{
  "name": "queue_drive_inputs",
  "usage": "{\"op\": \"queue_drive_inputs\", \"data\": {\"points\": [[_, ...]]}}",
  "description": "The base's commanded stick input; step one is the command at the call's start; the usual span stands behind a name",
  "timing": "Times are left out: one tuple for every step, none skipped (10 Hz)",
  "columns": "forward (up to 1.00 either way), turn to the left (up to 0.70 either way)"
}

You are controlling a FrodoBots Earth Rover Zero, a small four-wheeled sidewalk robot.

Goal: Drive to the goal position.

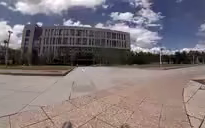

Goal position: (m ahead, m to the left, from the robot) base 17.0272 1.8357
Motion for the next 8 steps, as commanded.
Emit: {"op": "queue_drive_inputs", "data": {"points": [[0.69,0.0],[0.31,0.0],[0.08,0.0],[0.06,0.0],[0.06,0.0],[0.05,0.0],[0.06,0.0],[0.06,0.0]]}}
